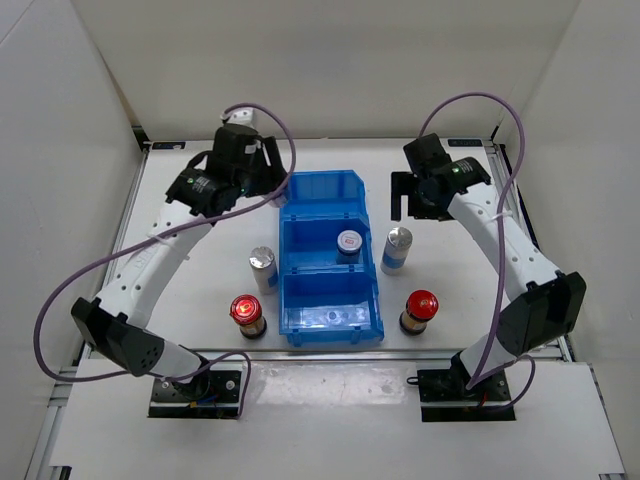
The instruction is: Organize the condiment bottles
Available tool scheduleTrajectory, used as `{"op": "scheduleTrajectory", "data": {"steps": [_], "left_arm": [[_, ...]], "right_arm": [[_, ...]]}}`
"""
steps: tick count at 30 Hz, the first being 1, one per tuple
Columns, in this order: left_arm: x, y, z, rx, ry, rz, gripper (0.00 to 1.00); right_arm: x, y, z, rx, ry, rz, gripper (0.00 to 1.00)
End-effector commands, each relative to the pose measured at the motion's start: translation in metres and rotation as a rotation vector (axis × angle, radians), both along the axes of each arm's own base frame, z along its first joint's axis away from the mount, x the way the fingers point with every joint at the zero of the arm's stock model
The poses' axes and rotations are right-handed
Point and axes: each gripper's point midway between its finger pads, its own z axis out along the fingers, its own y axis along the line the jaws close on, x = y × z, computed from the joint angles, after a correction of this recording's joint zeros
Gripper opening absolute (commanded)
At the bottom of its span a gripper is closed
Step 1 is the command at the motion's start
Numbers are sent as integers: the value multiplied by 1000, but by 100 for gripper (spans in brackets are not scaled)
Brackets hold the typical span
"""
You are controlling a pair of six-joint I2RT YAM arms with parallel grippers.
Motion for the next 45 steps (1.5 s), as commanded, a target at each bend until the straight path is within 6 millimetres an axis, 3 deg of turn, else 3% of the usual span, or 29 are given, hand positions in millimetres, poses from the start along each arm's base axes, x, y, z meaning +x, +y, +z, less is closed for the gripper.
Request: {"op": "scheduleTrajectory", "data": {"steps": [1, 3, 6, 7, 9, 10, 12, 14, 23, 26, 34, 39, 41, 45], "left_arm": [[-10, -29, 19, -65, -43, -53, 11], [-17, -51, -1, -53, 1, -115, 11], [-19, -68, -20, -49, 36, -160, 11], [-19, -70, -37, -40, 77, -161, 11], [-20, -79, -47, -44, 86, -184, 11], [-22, -85, -69, -23, 131, -202, 11], [-24, -90, -81, -22, 148, -205, 11], [-29, -99, -107, 5, 188, -224, 11], [-20, -98, -167, 83, 274, -195, 11], [-18, -100, -171, 85, 277, -194, 11], [-28, -88, -205, 96, 359, -136, 21], [-30, -86, -213, 108, 377, -134, 33], [-33, -89, -217, 106, 393, -157, 40], [-34, -89, -224, 120, 403, -176, 68]], "right_arm": [[-12, 2, 7, 49, -5, -25, 100], [-14, 2, 7, 67, 2, -24, 100], [-15, 0, 4, 92, 21, -37, 100], [-16, 2, 3, 101, 26, -31, 100], [-17, 8, 0, 120, 47, -18, 100], [-16, 8, -4, 111, 58, -11, 100], [-14, 7, -9, 109, 76, -5, 100], [-12, 9, -11, 106, 85, 13, 100], [-13, 24, -47, 113, 218, 112, 100], [-12, 29, -56, 128, 243, 120, 100], [-15, 28, -72, 108, 301, 114, 100], [-20, 22, -81, 82, 329, 94, 100], [-20, 22, -83, 82, 329, 94, 93], [-22, 22, -85, 79, 338, 93, 87]]}}
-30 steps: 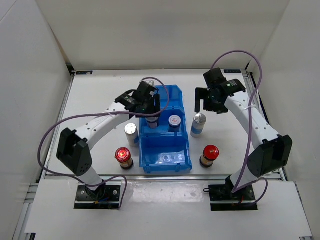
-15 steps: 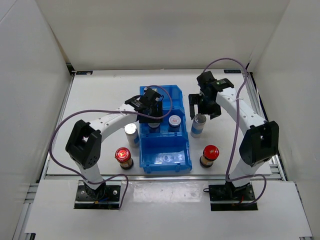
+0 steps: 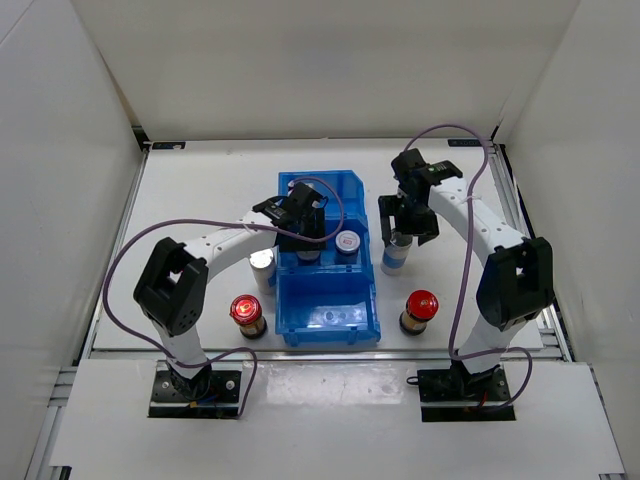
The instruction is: Organize the condiment bottles
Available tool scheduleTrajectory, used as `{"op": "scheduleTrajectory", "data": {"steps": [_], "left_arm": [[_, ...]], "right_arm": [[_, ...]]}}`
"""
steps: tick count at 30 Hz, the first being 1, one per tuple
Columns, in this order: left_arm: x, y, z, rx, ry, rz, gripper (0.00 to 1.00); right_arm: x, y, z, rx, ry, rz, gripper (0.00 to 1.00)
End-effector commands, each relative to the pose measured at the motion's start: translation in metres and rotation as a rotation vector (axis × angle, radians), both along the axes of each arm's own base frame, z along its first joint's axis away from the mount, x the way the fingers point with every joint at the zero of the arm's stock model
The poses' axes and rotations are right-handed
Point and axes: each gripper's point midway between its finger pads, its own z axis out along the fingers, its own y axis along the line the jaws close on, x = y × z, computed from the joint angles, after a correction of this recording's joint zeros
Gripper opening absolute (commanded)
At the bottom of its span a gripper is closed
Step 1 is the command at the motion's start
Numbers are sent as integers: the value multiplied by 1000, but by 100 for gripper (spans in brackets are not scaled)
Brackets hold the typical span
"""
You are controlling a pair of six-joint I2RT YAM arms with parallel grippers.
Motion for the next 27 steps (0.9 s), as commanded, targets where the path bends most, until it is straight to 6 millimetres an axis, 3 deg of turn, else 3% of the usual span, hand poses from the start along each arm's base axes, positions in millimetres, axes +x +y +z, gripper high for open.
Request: {"op": "scheduleTrajectory", "data": {"steps": [1, 7, 12, 15, 16, 17, 18, 19, 20, 21, 23, 25, 27], "left_arm": [[5, -2, 5, -19, -24, -9, 80], [12, -2, 10, -22, -37, -7, 100], [22, -7, 37, -44, -79, -2, 100], [32, -4, 82, -44, -169, 1, 100], [35, -1, 108, -53, -217, 8, 100], [37, 1, 121, -50, -246, -1, 100], [38, 2, 135, -57, -280, -3, 100], [37, 8, 170, -75, -343, -1, 100], [37, 8, 170, -75, -344, -1, 100], [38, 10, 189, -83, -380, -2, 100], [35, 30, 209, -64, -400, 42, 100], [32, 42, 222, -61, -421, 58, 100], [27, 62, 235, -70, -453, 95, 100]], "right_arm": [[0, -2, -4, -10, 5, -5, 85], [2, -2, -4, -6, -3, -5, 70], [4, -1, -1, -3, -12, -5, 48], [12, -1, 12, -5, -53, -22, 26], [12, -3, 19, -9, -69, -25, 15], [13, -5, 23, -18, -75, -28, 11], [19, -2, 31, -4, -101, -37, 9], [21, -6, 42, -21, -127, -46, 5], [24, -5, 48, -13, -144, -46, 3], [28, -6, 54, -18, -161, -60, 2], [32, -6, 69, -16, -192, -65, 0], [48, 0, 104, 30, -292, -70, 0], [58, 5, 118, 41, -315, -71, 0]]}}
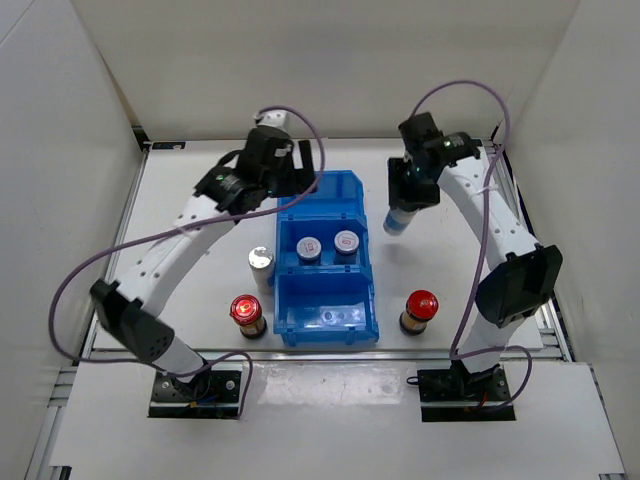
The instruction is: Organize the condiment bottles
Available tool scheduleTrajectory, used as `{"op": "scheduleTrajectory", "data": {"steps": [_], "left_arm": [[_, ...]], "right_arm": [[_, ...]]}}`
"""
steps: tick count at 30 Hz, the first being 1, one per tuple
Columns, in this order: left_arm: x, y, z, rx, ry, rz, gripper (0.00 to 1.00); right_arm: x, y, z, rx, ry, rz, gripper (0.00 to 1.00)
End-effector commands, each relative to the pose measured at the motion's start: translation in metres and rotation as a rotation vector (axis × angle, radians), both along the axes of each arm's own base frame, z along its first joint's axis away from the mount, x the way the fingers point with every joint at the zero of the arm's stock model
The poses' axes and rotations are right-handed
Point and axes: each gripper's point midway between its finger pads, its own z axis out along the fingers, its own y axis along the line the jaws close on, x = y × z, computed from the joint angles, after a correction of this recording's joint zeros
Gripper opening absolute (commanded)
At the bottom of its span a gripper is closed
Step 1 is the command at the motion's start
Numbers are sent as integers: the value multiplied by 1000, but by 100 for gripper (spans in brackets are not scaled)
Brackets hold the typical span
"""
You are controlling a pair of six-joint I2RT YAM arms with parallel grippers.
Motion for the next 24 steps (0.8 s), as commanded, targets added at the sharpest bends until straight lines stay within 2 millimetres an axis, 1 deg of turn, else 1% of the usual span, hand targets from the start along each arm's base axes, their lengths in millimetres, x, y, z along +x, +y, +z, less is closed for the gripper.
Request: {"op": "scheduleTrajectory", "data": {"steps": [1, 2, 3, 4, 5, 6, 7, 8, 9, 10, 11, 12, 13, 14, 15, 17, 18, 19, 20, 21, 23, 24], "left_arm": [[-15, 54, 24, 35, -39, 94, 100], [-23, 62, 31, 28, -60, 105, 100], [-26, 69, 28, 31, -56, 117, 100], [-33, 74, 12, 56, -21, 116, 100], [-37, 83, 13, 37, -21, 133, 100], [-42, 87, 6, 32, 3, 140, 100], [-48, 95, -7, 41, 40, 144, 100], [-48, 97, -15, 34, 62, 156, 100], [-52, 100, -17, 21, 69, 162, 100], [-53, 102, -24, 22, 89, 161, 100], [-57, 105, -34, 17, 119, 156, 100], [-56, 105, -38, 16, 124, 144, 100], [-59, 100, -42, 3, 144, 118, 100], [-59, 103, -46, 7, 154, 117, 100], [-59, 103, -46, 7, 155, 117, 100], [-63, 103, -56, 19, 177, 103, 100], [-64, 102, -56, 14, 180, 96, 100], [-64, 102, -56, 14, 180, 96, 100], [-65, 101, -60, 14, 193, 89, 100], [-65, 101, -60, 14, 193, 89, 100], [-69, 100, -69, 19, 217, 82, 100], [-70, 96, -71, 5, 221, 64, 100]], "right_arm": [[31, 10, 74, 62, -208, -10, 0], [40, 14, 76, 64, -213, -9, 0], [40, 29, 82, 81, -219, 35, 0], [43, 42, 89, 114, -227, 62, 0], [53, 55, 98, 129, -249, 92, 0], [52, 69, 101, 129, -255, 133, 0], [62, 84, 82, 120, -211, 153, 0], [57, 97, 101, 129, -249, 201, 0], [66, 109, 75, 107, -198, 214, 0], [67, 115, 72, 101, -196, 234, 0], [68, 116, 72, 103, -200, 234, 0], [66, 121, 74, 114, -207, 236, 0], [70, 123, 61, 102, -181, 236, 0], [68, 129, 55, 97, -170, 246, 0], [71, 126, 44, 68, -150, 237, 0], [70, 132, 35, 64, -130, 238, 0], [73, 130, 29, 44, -127, 230, 0], [75, 128, 29, 37, -131, 215, 0], [76, 128, 24, 25, -125, 211, 2], [72, 130, 20, 17, -109, 220, 2], [73, 128, 11, -3, -91, 204, 3], [72, 125, 1, -28, -62, 201, 5]]}}
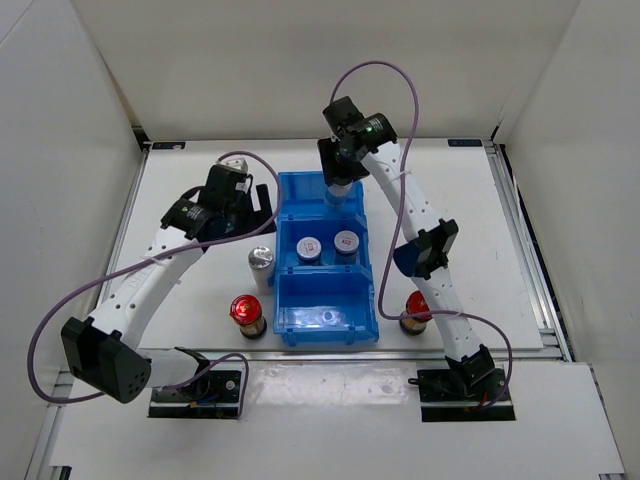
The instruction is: Organize the condiment bottles
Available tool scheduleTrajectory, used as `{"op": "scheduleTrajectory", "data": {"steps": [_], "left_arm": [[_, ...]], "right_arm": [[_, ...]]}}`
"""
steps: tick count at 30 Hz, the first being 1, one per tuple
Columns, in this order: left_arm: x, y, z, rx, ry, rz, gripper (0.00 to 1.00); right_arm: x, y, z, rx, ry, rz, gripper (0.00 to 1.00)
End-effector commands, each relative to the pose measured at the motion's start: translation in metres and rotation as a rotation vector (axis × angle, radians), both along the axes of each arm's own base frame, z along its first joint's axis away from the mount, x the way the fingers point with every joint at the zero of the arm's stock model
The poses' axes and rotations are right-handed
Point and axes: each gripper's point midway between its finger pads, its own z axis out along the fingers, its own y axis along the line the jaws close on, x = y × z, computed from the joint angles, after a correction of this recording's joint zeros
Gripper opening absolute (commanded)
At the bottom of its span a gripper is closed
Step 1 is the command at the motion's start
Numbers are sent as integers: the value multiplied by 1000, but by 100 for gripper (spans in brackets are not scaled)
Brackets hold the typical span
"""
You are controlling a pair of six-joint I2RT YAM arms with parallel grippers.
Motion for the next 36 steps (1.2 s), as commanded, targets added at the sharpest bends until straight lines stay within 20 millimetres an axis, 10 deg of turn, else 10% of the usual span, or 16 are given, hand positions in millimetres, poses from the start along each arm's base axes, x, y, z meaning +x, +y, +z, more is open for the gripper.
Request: {"op": "scheduleTrajectory", "data": {"steps": [1, 24, 36], "left_arm": [[-10, -7, -5, -40, 14, -48, 100], [-28, -19, -81, -38, 206, -101, 98], [-13, -16, -66, -18, 149, -71, 37]], "right_arm": [[-26, -30, 6, -92, 70, -51, 5], [-20, -44, -49, -142, 211, -94, 71], [-26, -46, -16, -102, 168, -90, 90]]}}
